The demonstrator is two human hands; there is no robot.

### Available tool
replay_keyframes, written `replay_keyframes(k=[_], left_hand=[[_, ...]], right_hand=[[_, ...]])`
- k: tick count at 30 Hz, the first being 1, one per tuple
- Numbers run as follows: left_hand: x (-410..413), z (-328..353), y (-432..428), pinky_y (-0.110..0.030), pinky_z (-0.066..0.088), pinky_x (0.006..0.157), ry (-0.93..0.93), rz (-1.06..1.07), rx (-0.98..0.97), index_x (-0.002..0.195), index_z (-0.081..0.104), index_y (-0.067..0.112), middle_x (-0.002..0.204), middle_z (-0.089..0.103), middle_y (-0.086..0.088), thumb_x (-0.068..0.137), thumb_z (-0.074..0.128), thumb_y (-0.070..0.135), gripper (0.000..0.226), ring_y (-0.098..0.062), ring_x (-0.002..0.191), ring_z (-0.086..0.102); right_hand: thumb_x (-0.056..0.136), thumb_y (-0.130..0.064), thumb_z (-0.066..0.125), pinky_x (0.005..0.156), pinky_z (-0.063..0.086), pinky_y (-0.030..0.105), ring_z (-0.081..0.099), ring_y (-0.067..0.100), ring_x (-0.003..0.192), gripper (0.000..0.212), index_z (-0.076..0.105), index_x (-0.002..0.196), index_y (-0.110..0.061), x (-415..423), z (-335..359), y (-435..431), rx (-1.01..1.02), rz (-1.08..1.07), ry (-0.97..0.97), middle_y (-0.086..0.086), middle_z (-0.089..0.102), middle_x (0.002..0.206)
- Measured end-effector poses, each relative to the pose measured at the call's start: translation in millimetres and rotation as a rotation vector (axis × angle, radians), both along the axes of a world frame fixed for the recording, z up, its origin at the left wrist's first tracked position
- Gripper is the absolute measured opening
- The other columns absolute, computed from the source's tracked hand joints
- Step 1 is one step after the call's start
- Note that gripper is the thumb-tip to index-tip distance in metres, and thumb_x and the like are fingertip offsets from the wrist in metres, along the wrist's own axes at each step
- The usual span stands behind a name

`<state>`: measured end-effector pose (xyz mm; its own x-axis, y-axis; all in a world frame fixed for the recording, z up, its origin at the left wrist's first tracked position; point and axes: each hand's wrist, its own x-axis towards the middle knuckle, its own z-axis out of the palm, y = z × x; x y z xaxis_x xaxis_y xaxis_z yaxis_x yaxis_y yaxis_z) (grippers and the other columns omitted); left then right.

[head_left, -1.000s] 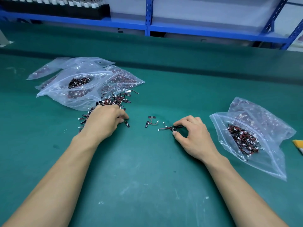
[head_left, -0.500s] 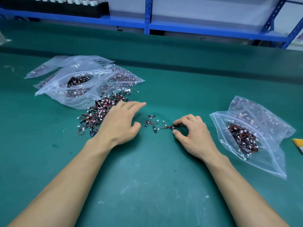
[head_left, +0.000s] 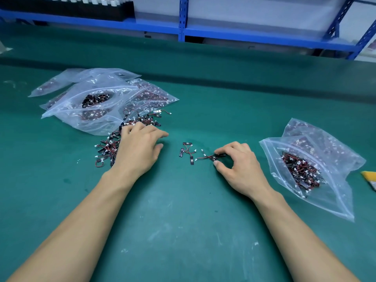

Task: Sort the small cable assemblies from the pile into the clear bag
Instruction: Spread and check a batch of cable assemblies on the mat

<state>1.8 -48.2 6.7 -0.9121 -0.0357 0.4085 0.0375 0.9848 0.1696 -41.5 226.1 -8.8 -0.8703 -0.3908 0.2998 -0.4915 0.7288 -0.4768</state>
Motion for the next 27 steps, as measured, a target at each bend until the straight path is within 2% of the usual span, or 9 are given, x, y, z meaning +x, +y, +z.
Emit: replay_keyframes(k=[3, 7, 11, 14, 17, 21, 27], left_hand=[[1, 0, 14, -0.041, 0.036, 0.094, -0.022, -0.221, 0.047, 0.129, 0.063, 0.027, 0.130, 0.061, 0.011, 0.091, 0.065, 0.015, 0.040, -0.022, 0.114, 0.049], [0, -7, 23, -0.035, 0.022, 0.106, -0.187, -0.337, 0.068, 0.144, 0.048, 0.031, 0.147, 0.045, 0.020, 0.092, 0.052, 0.012, 0.055, -0.010, 0.129, 0.036], [-2, -10, 18, -0.034, 0.013, 0.112, -0.215, -0.329, 0.069, 0.142, 0.049, 0.031, 0.142, 0.048, 0.022, 0.094, 0.051, 0.019, 0.050, -0.008, 0.130, 0.034], [-2, -11, 17, -0.036, 0.013, 0.115, -0.204, -0.283, 0.066, 0.140, 0.050, 0.031, 0.140, 0.049, 0.019, 0.095, 0.051, 0.023, 0.047, -0.010, 0.131, 0.036], [-2, -11, 15, -0.036, 0.017, 0.114, -0.195, -0.229, 0.081, 0.139, 0.053, 0.030, 0.136, 0.051, 0.016, 0.095, 0.050, 0.018, 0.045, -0.013, 0.128, 0.038], [-2, -11, 13, -0.035, 0.031, 0.104, -0.174, -0.201, 0.124, 0.133, 0.060, 0.027, 0.129, 0.056, 0.011, 0.094, 0.049, 0.005, 0.046, -0.019, 0.119, 0.043], [-5, -9, 17, -0.044, 0.042, 0.096, -0.103, -0.142, 0.190, 0.114, 0.071, 0.025, 0.108, 0.062, 0.006, 0.094, 0.066, 0.027, 0.021, -0.022, 0.102, 0.049]], right_hand=[[0.091, -0.031, 0.069, 0.095, 0.039, 0.037, 0.041, 0.010, 0.102, 0.022, 0.071, 0.112, -0.030, 0, 1, 0, 0.011, 0.009, 0.001, -0.012, 0.058, 0.103], [0.091, -0.033, 0.068, 0.094, 0.036, 0.035, 0.042, 0.011, 0.104, 0.022, 0.072, 0.113, -0.031, 0, 1, -1, 0.028, 0.008, 0.003, -0.011, 0.056, 0.103], [0.091, -0.033, 0.068, 0.095, 0.036, 0.035, 0.043, 0.011, 0.105, 0.022, 0.072, 0.112, -0.030, 0, 0, -1, 0.024, 0.006, -0.004, -0.012, 0.056, 0.102], [0.091, -0.033, 0.069, 0.095, 0.036, 0.034, 0.042, 0.010, 0.105, 0.021, 0.072, 0.111, -0.030, -1, -1, -1, 0.023, 0.005, -0.003, -0.012, 0.055, 0.101], [0.090, -0.033, 0.069, 0.093, 0.035, 0.033, 0.042, 0.009, 0.104, 0.020, 0.072, 0.110, -0.031, -1, -1, -1, 0.020, 0.001, -0.003, -0.013, 0.055, 0.100], [0.090, -0.034, 0.068, 0.090, 0.032, 0.031, 0.040, 0.008, 0.104, 0.020, 0.072, 0.110, -0.032, -1, -2, -1, 0.023, -0.001, -0.001, -0.014, 0.054, 0.100], [0.090, -0.035, 0.068, 0.089, 0.030, 0.029, 0.038, 0.005, 0.102, 0.019, 0.071, 0.109, -0.033, -2, -4, 0, 0.029, -0.003, 0.005, -0.015, 0.053, 0.099]])
